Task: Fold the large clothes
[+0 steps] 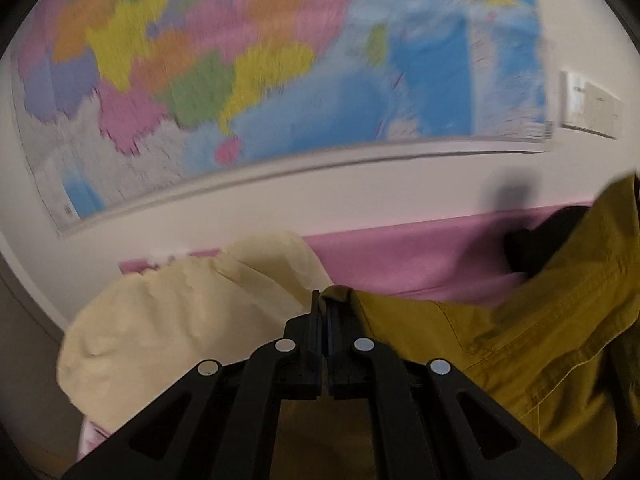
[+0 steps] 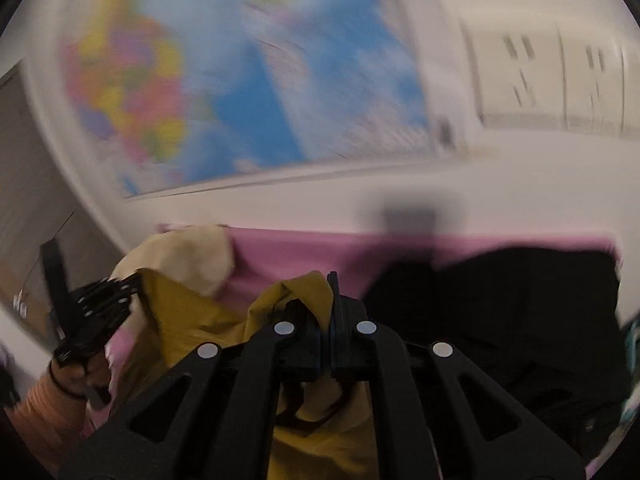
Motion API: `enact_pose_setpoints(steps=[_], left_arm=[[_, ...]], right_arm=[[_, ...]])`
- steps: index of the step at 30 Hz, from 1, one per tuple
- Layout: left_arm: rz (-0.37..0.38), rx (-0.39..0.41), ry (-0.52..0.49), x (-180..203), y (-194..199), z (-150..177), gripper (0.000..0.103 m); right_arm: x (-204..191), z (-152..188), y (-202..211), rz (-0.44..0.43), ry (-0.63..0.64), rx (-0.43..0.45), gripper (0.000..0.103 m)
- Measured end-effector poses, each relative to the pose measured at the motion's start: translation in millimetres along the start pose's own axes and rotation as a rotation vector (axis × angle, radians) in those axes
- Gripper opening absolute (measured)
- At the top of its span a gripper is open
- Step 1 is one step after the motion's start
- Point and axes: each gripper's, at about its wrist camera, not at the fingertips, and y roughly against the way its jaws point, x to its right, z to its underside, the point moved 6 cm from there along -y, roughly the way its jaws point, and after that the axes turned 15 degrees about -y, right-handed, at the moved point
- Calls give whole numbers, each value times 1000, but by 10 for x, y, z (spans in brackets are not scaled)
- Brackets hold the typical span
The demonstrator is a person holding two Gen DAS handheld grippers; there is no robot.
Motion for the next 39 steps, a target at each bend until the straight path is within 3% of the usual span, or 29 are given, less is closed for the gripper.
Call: enact_pose_setpoints(steps=[5,7,9,11,13,15,16,20,23,26,28,30,32,34,35,36,38,39], left_arm=[[115,-74,80,-180,-420,-182,3],[134,-146,121,-222,-666,-190,6],[139,-236,100,-188,-952,-145,20],[130,-308,83,-159,-1141,-28,26],[137,-283,76,-178,-1113,7,27],[166,-230,69,-216,-949,18,40],[180,-208,61,-225,-857,26,42],[187,-98,-50,-161,-393,44,53],[276,-46,-112,2,-102,100,54],[407,-35,-171,235,-74,108,54],[478,-56,-220,466,-111,144,54],[459,-109,-228,577,-313,118,49],[443,-135,-188,571,-491,21,45],[444,-93,-74,421,-616,-180,45],[445,-55,12,287,-646,-282,50],[427,-53,81,157,-684,-332,57],[379,-84,140,-18,-698,-339,56],[374,-59,130,-80,-612,-325,57]], right_arm=[[542,-252,-358,41,-166,-43,3],[761,-265,-526,101,-218,-66,18],[958,-238,-687,167,-272,-95,46],[1020,-167,-705,216,-276,-110,54],[953,-150,-587,228,-223,-77,54],[784,-126,-378,232,-128,-40,61],[682,-100,-282,224,-77,-28,63],[217,93,-69,190,166,-22,64],[-106,406,-99,120,306,-134,63],[-196,510,-351,117,318,-204,62],[-156,494,-525,128,288,-243,50],[-94,402,-706,122,218,-267,18],[-17,158,-735,111,130,-215,8],[60,-142,-666,60,11,-111,14],[153,-268,-618,55,-67,-68,37],[190,-305,-605,46,-100,-71,48],[214,-279,-475,58,-85,-76,48],[199,-238,-383,58,-56,-73,48]])
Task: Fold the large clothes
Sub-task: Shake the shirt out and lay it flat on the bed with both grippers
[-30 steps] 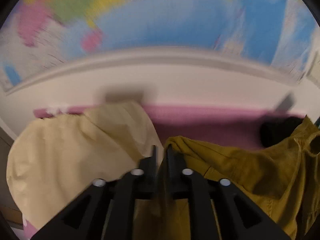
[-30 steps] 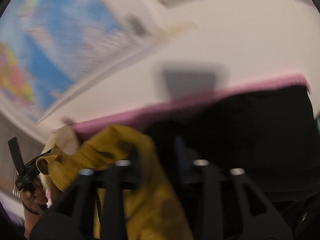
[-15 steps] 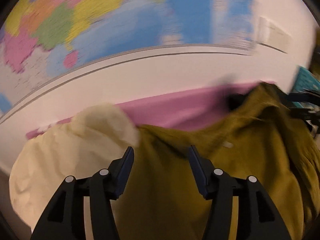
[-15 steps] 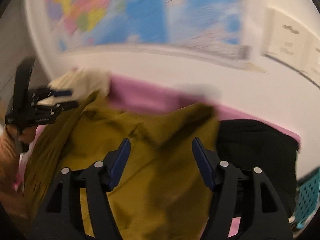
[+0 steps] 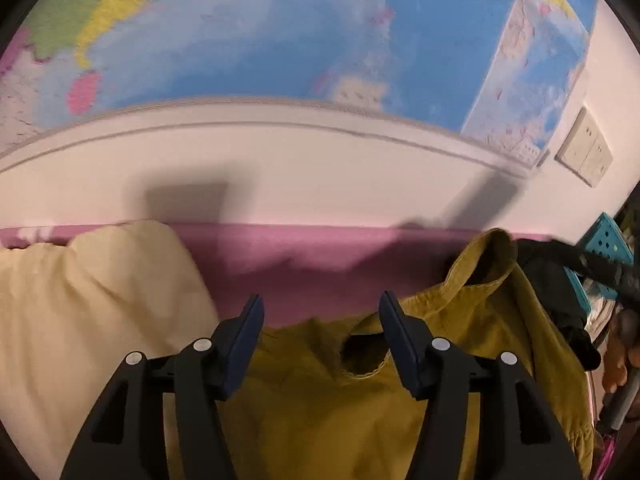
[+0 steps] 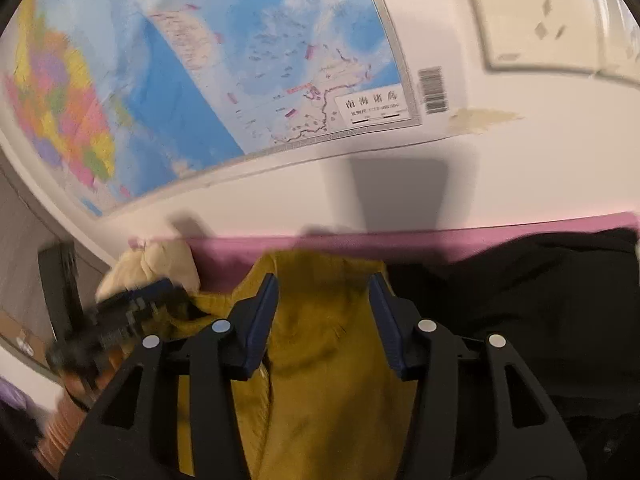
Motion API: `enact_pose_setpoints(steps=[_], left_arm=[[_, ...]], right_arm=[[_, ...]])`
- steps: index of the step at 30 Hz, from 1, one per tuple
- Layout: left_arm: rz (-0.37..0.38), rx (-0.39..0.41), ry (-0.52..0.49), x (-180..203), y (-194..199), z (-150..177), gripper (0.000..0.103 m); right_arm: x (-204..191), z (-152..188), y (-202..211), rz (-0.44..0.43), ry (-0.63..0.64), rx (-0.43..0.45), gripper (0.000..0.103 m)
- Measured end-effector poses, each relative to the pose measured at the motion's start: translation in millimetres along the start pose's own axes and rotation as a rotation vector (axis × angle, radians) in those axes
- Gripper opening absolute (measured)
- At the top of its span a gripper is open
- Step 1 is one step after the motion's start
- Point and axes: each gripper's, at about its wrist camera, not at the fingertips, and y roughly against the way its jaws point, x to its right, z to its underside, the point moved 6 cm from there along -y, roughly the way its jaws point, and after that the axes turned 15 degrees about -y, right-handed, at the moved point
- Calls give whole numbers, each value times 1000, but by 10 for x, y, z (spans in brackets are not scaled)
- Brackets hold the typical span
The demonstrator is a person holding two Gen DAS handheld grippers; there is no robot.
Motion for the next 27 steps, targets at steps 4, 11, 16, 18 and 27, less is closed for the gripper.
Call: enact_pose_setpoints(steps=[4,11,16,18,27], left_arm=[[-93,22,-195,73,476,349,66],[-98,34,-335,307,1176,1138,73],[-85,-5,-359,572,1327,1578,74],[-61,-21,-370,679,1349,1737,79],[-53,-109,-439,1024,1388,2272,81]], right_arm=[[-50,456,579,-32,144,26,66],[84,1732,1389,2,306,10,83],[331,2423,1387,78,329,-66,86],[364,2639,1289,117,356,-94,82],[760,1872,2201,155,127,237,9]])
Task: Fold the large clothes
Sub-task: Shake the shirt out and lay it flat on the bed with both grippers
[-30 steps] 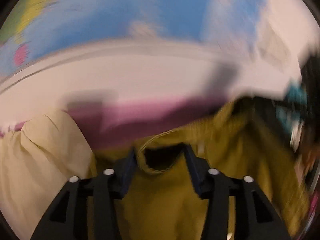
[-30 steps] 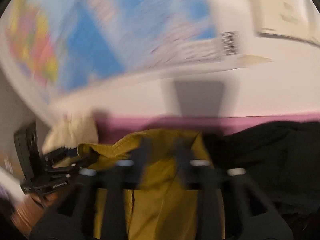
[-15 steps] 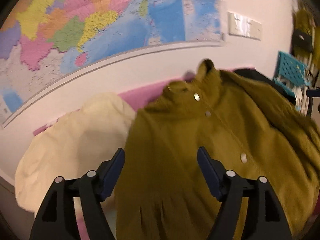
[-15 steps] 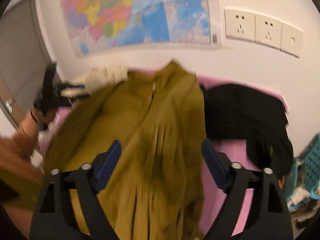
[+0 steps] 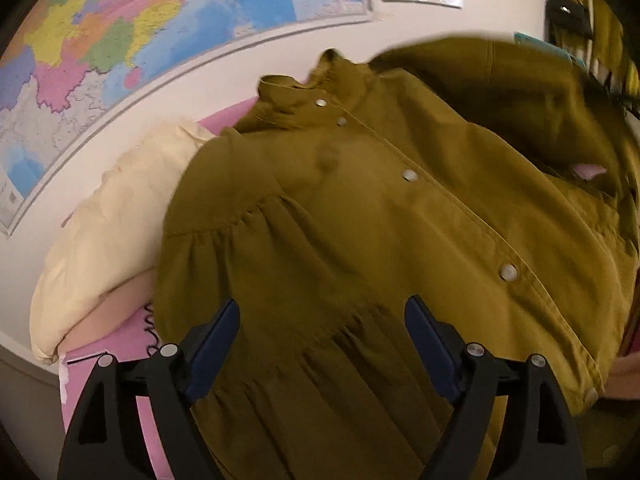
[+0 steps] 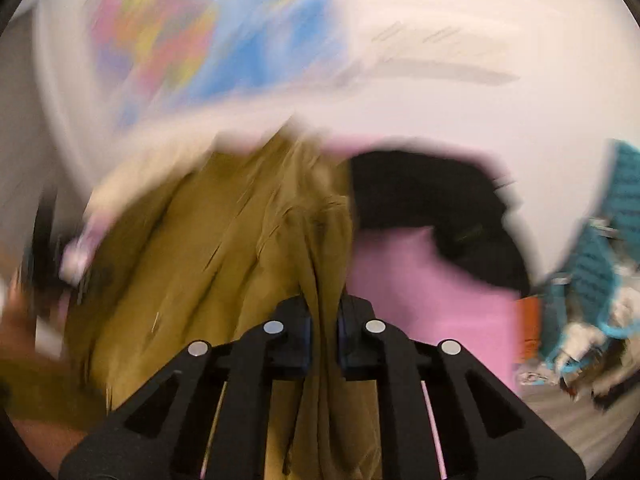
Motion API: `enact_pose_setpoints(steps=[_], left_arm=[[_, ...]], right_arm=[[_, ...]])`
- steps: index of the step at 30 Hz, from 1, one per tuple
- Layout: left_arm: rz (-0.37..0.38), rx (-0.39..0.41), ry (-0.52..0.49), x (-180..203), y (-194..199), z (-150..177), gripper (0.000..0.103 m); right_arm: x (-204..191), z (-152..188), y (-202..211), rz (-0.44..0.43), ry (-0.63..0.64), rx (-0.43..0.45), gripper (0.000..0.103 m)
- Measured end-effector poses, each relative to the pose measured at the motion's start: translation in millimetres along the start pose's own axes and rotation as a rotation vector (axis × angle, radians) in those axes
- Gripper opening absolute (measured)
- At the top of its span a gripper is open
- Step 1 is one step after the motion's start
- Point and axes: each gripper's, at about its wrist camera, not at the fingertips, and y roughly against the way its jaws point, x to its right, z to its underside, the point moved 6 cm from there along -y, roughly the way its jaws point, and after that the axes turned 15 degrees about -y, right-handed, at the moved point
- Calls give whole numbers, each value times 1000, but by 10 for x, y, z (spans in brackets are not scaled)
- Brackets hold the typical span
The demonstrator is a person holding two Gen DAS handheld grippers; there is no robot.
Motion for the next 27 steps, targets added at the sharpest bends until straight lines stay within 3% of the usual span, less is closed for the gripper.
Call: enact_pose_setpoints(steps=[2,4,5,6,7,9,11,15,18,20,22,24,27], left_arm=[[14,-17,-4,51,-36,30,81],[-44,-64,-15,60,-143,92,77],[-64,-92,-18,50,-210,119,60],[-63,-121,-9,35,-284,151,50],[-61,-121,11,-2,-307,168,45],[-52,-94,64,-101,-253,165,25],[-54,-64,123,-256,-118,148,16],[-140,-20,260,-815,286,157,13],[-222,24,406,-1445,677,248,13],[-355,19,439,-1794,877,329,13],[-592,-100,401,-2096,882,475,13],[-713,-254,360,-2226,697,615,14],[-617,-274,365,-2085,455,679,17]], right_arm=[[338,-285,160,64,-81,68,10],[578,-335,84,82,-137,38,13],[741,-312,-40,129,-164,18,14],[824,-262,-141,152,-170,-9,15],[910,-190,-270,164,-190,-45,15],[1032,-31,-510,196,-221,-94,21],[1158,95,-634,237,-249,-104,28],[1311,64,-564,223,-298,-59,40],[1091,-35,-291,175,-239,18,49],[877,-29,-140,118,-192,49,59],[598,66,-49,67,-128,44,59],[425,176,-21,19,-98,34,60],[189,403,-6,-76,-79,-11,63]])
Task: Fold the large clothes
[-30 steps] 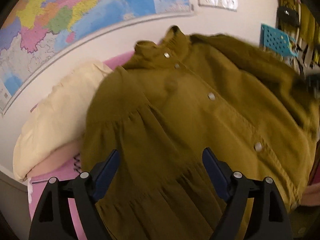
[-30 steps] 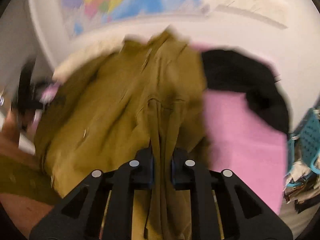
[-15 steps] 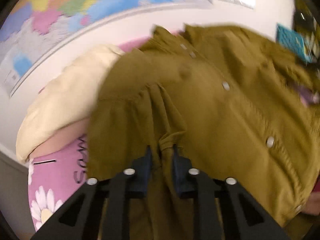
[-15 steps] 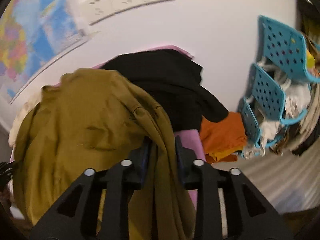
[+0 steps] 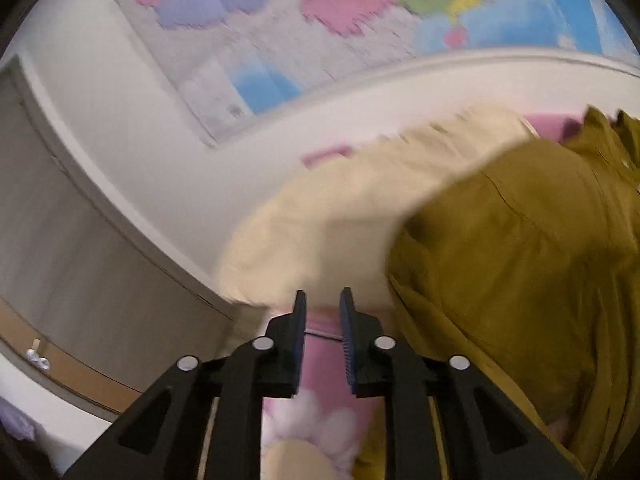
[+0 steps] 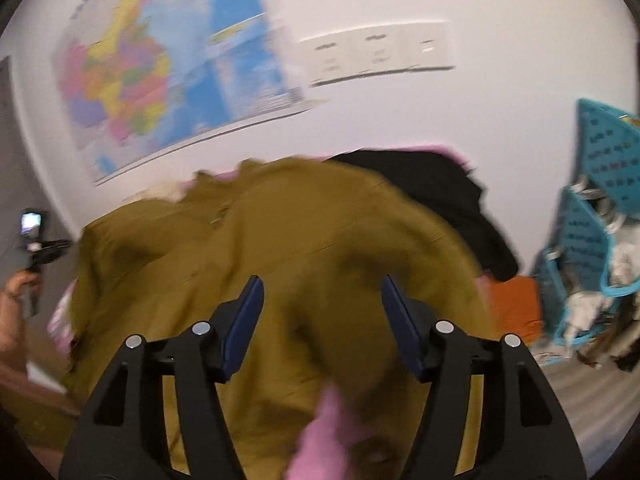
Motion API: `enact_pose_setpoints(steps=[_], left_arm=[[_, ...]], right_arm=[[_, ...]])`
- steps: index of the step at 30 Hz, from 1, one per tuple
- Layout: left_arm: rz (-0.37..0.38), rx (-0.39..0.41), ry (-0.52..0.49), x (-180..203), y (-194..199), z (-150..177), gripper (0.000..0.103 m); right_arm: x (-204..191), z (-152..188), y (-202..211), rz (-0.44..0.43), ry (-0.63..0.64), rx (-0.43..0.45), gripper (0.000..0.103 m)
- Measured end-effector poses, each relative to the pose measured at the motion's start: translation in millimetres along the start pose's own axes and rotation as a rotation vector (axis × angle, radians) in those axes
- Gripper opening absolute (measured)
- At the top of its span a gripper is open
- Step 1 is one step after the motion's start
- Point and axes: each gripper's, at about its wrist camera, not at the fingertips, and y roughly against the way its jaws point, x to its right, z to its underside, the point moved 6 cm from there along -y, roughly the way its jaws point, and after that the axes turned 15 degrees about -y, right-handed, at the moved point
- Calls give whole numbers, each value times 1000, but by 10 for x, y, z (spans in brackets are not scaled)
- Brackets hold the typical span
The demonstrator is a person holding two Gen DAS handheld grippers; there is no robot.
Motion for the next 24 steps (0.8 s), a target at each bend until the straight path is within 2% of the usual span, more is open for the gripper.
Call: enact_pose_setpoints(steps=[1,2,3,4,7,10,13,14,15,16,18,19,21,22,24], left_arm=[[29,27,1,58,50,0,20],[91,86,4,153,163,-6,31],[187,161,1,278,325,-17,44],[286,217,-8,416,474,-22,49],[434,300,-81,799,793,-30,51],[550,355,-150,1198,998,-56,52],[594,363,-192,1503,1029,-18,57],[617,352,-201,1614,1026,-25,57],[633,339,-202,1692,1041,-31,58],[646,327,-205,1737,1007,-48,58],[658,321,-216,1874,976,-66,57],[664,324,-221,1854,946,-69,58],[668,325,-223,1867,959,-77,58],[666,329,-223,1872,966,-75,58],[672,340,-219,1817,998,-41,63]], right_arm=[[-61,110,-6,-32,10,-28,63],[-102,191,-6,-46,21,-47,64],[-147,327,-14,-56,42,-78,69],[-177,480,-28,-56,68,-119,71],[-181,813,16,-105,68,-199,73],[-78,1027,115,-118,32,-220,82],[6,1184,162,-194,-38,-206,84],[-7,1235,137,-234,-62,-216,81],[-44,1302,102,-261,-81,-236,70],[-84,1377,42,-283,-100,-280,64],[-152,1429,52,-292,-86,-314,16],[-210,1408,164,-331,-76,-298,11],[-310,1274,528,-396,-56,-212,11],[-334,1215,717,-388,-28,-166,11],[-314,1215,883,-341,17,-145,11]])
